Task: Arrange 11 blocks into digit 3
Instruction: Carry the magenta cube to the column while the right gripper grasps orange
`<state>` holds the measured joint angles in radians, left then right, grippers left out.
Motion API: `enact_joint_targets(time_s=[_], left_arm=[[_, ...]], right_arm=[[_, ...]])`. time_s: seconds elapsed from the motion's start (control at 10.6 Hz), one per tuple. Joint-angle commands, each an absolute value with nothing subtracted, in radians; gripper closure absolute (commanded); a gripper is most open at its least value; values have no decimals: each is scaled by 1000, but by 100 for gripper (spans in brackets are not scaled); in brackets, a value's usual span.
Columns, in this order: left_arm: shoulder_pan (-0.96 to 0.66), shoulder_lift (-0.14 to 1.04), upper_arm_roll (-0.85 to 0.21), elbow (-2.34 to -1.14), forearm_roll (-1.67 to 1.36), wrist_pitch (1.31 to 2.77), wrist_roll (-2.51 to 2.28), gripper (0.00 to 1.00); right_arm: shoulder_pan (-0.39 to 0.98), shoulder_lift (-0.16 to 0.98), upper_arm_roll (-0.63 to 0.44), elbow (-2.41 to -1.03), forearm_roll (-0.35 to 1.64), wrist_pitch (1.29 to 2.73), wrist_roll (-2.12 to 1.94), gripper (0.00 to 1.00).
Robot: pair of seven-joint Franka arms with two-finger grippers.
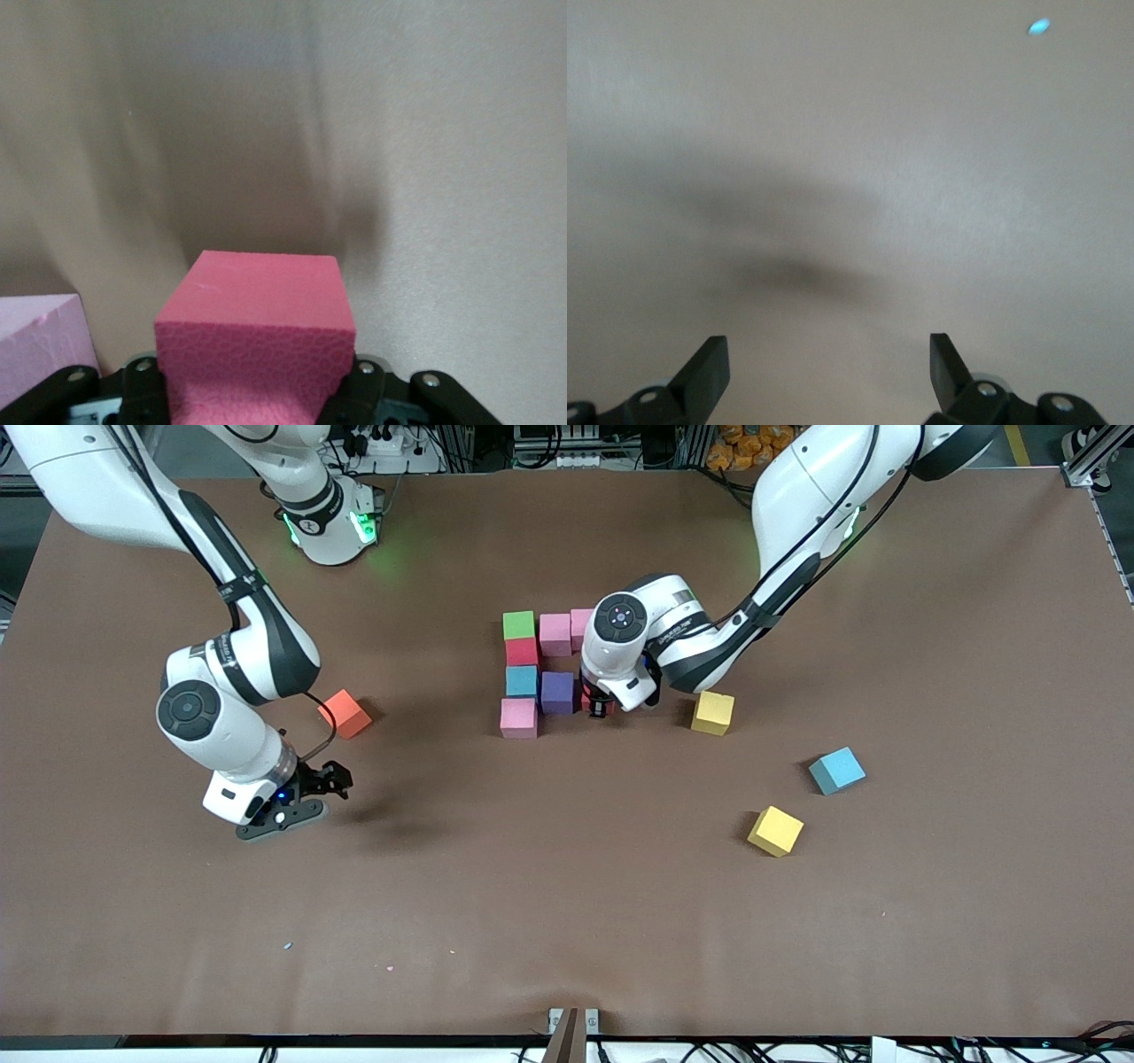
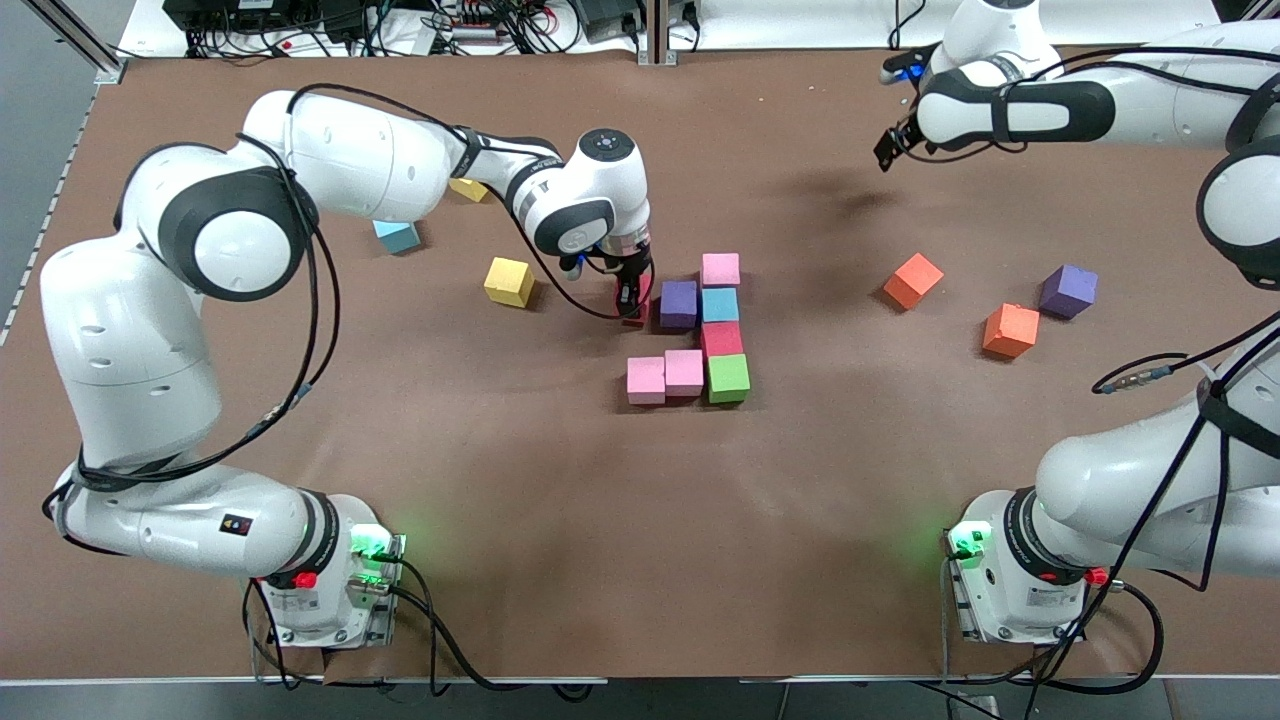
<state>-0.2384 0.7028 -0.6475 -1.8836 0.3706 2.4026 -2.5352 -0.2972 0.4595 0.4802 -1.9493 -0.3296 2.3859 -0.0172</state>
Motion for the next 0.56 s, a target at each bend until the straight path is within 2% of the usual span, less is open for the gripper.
enact_joint_targets(time_s=[0.0, 0.19, 0.47], left_arm=[[-258, 712, -638, -1867, 368, 2414, -2575, 100], [-258, 710, -640, -1865, 367, 2422, -2589, 100], [-264, 727, -632, -1841, 368, 2441, -2597, 100]], right_arm=[[-322, 376, 525, -2098, -334, 2414, -29, 0], [-322, 290, 526, -2218, -278, 2466, -35, 0], [-351, 195, 537, -2321, -180, 2476, -225, 0]])
